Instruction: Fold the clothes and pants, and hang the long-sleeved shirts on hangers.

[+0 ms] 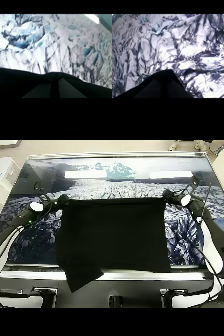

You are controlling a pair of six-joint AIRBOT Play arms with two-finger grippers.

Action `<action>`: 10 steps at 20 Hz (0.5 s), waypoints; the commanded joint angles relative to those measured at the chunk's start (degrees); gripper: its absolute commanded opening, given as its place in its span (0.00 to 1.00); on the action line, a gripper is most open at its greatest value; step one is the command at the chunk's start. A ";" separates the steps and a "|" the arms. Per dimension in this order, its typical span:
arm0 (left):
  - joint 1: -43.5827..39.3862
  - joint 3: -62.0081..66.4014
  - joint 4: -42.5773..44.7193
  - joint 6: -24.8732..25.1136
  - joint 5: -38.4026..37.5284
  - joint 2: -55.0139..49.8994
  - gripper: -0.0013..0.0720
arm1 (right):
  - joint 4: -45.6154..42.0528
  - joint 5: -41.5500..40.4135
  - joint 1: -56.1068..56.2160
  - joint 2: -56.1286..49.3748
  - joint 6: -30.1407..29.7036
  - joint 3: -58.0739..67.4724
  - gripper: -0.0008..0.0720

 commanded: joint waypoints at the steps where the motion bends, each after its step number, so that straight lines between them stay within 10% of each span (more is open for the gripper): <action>1: -1.14 1.11 -0.92 0.68 3.65 -0.92 0.05 | -0.13 0.17 -0.02 -0.57 0.39 0.44 0.06; 10: 10.08 3.39 13.86 -2.43 -50.36 4.92 0.05 | -4.46 38.66 -2.71 6.62 -9.53 0.81 0.06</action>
